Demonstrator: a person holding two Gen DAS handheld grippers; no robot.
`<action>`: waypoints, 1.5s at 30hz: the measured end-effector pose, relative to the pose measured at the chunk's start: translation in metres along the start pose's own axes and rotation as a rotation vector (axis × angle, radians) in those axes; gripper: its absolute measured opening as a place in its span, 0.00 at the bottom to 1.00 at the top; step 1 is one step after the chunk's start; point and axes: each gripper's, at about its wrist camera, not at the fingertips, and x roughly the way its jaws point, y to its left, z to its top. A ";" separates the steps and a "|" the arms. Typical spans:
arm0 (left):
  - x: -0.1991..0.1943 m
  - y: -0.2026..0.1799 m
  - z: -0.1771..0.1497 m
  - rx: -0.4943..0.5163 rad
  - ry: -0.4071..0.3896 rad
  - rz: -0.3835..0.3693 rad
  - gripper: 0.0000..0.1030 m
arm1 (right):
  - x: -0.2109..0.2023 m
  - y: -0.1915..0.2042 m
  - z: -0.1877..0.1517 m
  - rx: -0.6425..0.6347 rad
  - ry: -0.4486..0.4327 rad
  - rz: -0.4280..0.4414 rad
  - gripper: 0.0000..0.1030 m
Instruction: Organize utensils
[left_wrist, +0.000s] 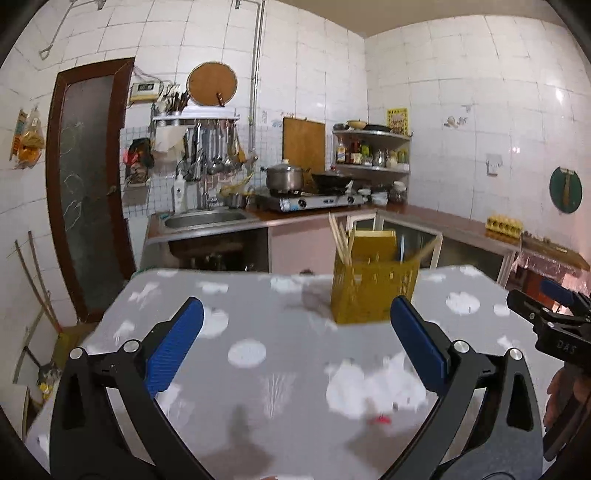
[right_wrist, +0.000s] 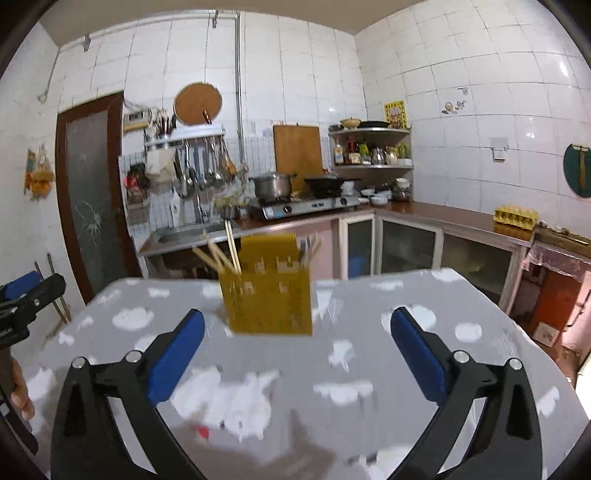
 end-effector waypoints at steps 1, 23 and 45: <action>-0.003 0.000 -0.010 -0.003 0.012 0.006 0.95 | -0.001 0.002 -0.007 -0.005 0.009 0.001 0.96; -0.002 -0.009 -0.095 0.046 -0.033 0.136 0.95 | -0.004 0.023 -0.080 -0.075 -0.036 -0.076 0.96; -0.007 -0.008 -0.095 0.024 -0.052 0.125 0.95 | -0.014 0.012 -0.080 -0.027 -0.081 -0.074 0.96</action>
